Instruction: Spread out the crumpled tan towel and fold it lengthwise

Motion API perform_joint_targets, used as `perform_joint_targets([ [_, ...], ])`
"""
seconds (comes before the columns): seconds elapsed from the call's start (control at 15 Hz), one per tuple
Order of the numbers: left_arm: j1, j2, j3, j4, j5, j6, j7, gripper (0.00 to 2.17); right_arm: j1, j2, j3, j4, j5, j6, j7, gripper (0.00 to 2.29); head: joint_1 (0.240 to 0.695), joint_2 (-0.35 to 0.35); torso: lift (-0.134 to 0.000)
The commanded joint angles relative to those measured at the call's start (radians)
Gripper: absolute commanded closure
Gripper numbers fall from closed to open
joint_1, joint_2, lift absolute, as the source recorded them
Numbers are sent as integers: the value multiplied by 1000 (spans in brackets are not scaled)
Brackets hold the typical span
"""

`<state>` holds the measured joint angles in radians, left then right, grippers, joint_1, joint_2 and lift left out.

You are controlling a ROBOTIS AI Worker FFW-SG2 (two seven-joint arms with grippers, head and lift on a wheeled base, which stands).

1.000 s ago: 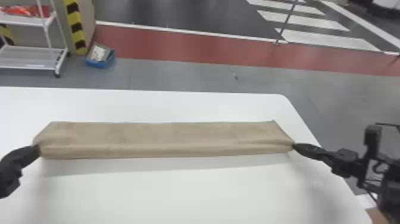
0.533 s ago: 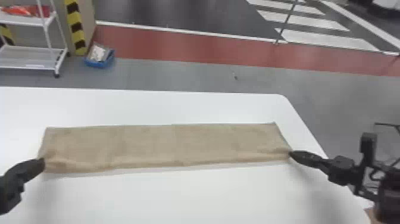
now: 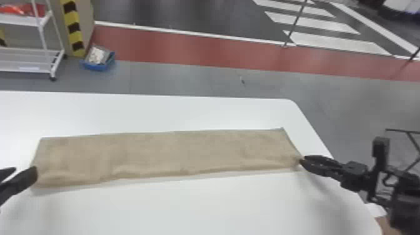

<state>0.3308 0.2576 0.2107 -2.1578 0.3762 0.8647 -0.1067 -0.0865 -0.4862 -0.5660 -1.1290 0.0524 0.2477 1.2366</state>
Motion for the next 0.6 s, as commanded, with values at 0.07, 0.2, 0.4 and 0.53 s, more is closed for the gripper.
perform_joint_targets([
  [0.07, -39, 20, 24, 27, -10, -9, -4, 137, -12, -6, 0, -25, 0, 43, 3, 70, 695, -246, -124],
  [0.2, -95, 28, 21, 82, -14, -25, -7, 137, -68, -15, 8, -25, 3, 132, 4, 70, 695, -230, -124],
  [0.4, -228, 45, 1, 177, -14, 40, -42, 134, -187, -23, 77, -25, 37, 239, 12, 103, 695, -205, -124],
  [0.53, -306, 45, -5, 225, -17, 141, -79, 134, -240, -17, 127, -21, 49, 258, 11, 164, 695, -189, -124],
])
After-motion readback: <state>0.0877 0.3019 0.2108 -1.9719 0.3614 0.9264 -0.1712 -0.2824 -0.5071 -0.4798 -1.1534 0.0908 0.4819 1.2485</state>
